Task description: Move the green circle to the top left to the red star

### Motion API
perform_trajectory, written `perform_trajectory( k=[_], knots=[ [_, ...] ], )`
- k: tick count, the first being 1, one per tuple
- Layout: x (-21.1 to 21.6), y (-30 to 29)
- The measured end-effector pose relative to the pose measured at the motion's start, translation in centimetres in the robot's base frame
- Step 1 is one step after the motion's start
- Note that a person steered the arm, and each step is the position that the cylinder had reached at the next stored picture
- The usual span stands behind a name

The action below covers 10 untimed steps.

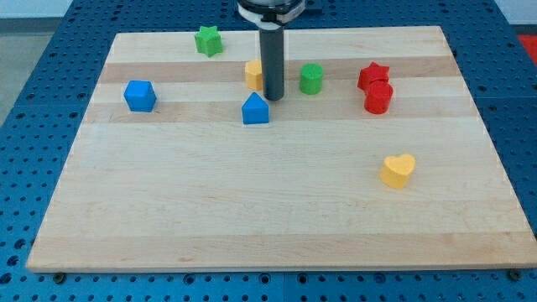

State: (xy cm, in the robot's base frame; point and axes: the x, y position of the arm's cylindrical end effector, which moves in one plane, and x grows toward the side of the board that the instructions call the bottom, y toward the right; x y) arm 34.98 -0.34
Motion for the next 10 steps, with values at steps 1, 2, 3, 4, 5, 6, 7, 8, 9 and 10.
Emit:
perform_trajectory(
  k=[1,2,3,4,5,6,7,8,9,10],
  knots=[
    [-0.1,1.2],
    [-1.8,2.8],
    [-2.5,2.8],
    [-2.5,3.1],
    [-2.2,3.7],
    [-2.2,4.0],
    [-2.2,4.3],
    [-2.3,4.5],
    [-2.6,5.4],
    [-2.9,6.5]
  ],
)
